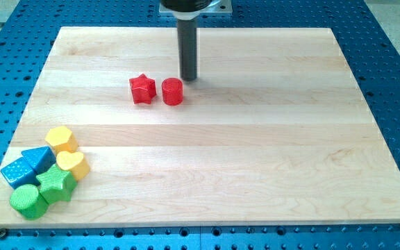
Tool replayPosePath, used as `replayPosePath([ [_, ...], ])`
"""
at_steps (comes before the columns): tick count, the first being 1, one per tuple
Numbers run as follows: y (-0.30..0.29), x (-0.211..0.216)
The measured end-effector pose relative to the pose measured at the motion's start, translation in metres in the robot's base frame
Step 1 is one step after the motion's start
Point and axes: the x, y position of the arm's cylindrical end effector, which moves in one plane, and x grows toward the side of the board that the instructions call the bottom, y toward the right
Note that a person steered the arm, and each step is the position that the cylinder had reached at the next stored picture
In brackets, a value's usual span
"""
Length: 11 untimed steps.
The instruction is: Place the red blocks towards the left center of the board
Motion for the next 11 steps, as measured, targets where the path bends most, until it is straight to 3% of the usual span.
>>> replayPosePath([
  [1, 0.026, -0.001],
  [3, 0.011, 0.061],
  [4, 0.001, 0.062],
  [8, -0.125, 0.041],
  [11, -0.165, 0.012],
])
